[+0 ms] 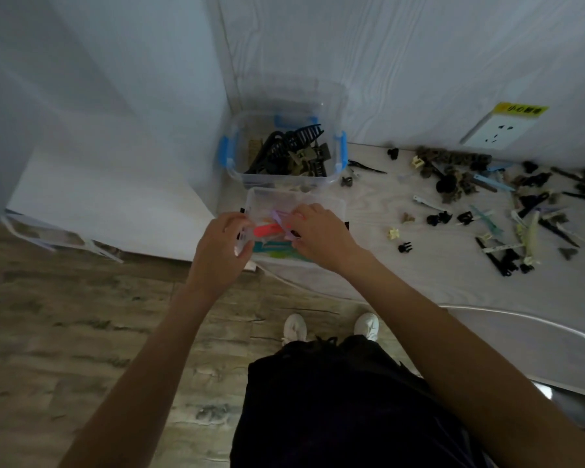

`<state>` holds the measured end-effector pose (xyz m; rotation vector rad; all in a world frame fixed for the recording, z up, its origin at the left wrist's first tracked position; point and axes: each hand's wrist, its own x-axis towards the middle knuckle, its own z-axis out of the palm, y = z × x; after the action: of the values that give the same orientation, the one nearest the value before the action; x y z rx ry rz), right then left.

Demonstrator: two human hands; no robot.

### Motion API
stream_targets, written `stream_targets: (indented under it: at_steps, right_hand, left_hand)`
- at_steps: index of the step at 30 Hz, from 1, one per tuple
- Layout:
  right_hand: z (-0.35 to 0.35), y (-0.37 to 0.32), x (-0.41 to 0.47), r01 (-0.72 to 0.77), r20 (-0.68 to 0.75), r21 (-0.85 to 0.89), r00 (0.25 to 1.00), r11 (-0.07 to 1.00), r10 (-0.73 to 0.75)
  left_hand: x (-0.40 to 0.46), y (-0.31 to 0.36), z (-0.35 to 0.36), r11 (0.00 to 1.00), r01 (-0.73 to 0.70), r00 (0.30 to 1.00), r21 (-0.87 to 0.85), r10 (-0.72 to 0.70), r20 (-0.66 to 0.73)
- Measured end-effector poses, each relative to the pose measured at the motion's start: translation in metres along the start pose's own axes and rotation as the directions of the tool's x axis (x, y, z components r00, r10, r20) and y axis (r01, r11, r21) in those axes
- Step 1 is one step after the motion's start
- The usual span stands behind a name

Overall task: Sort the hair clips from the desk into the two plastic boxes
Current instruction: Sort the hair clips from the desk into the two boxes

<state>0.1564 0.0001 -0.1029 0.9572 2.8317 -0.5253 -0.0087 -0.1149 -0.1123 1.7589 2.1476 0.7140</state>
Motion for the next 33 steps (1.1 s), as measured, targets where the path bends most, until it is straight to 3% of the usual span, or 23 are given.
stream_targets:
  at_steps: [4,8,12,15,17,21,26,29,33]
  right_hand:
    - [0.007,-0.004,0.002,0.038,0.096,0.037,0.995,0.999,-0.041]
    - [-0.001,0.009,0.003,0.069,0.066,-0.140,0.996,0.988,-0.060]
    - [-0.002,0.018,-0.008,0.103,0.035,-0.033,0.994,0.994,-0.102]
    - [0.000,0.015,-0.016,0.041,0.009,-0.002,0.999,0.999,-0.041]
    - [-0.003,0.012,-0.021,0.022,-0.041,-0.010,0.999,1.000,-0.023]
    - [-0.017,0.020,-0.045,0.130,-0.290,0.118,0.953,0.984,-0.091]
    - [-0.022,0.082,-0.123,-0.084,-0.511,0.246,0.835,0.966,0.203]
    - [-0.012,0.138,-0.177,-0.311,-0.471,0.364,0.752,0.878,0.462]
    - [0.003,0.198,-0.227,-0.563,-0.319,0.400,0.654,0.723,0.686]
  left_hand:
    - [0.000,-0.002,0.000,0.998,0.041,0.999,-0.043,-0.042,-0.015]
    - [0.001,0.000,0.000,0.997,0.069,0.997,-0.037,-0.069,-0.016]
    - [-0.001,0.010,0.004,0.995,0.073,0.996,0.070,-0.069,-0.055]
    - [-0.001,0.023,0.009,0.997,0.035,0.997,0.072,-0.029,-0.078]
    - [0.002,0.032,0.014,0.998,0.021,0.998,0.066,-0.017,-0.063]
    - [0.009,0.056,0.026,0.998,-0.059,0.996,0.018,0.060,-0.065]
    - [0.037,0.117,0.055,0.949,-0.274,0.958,-0.159,0.284,0.046]
    - [0.058,0.161,0.094,0.911,-0.317,0.918,-0.263,0.365,0.154]
    - [0.087,0.197,0.151,0.954,-0.226,0.891,-0.197,0.285,0.355]
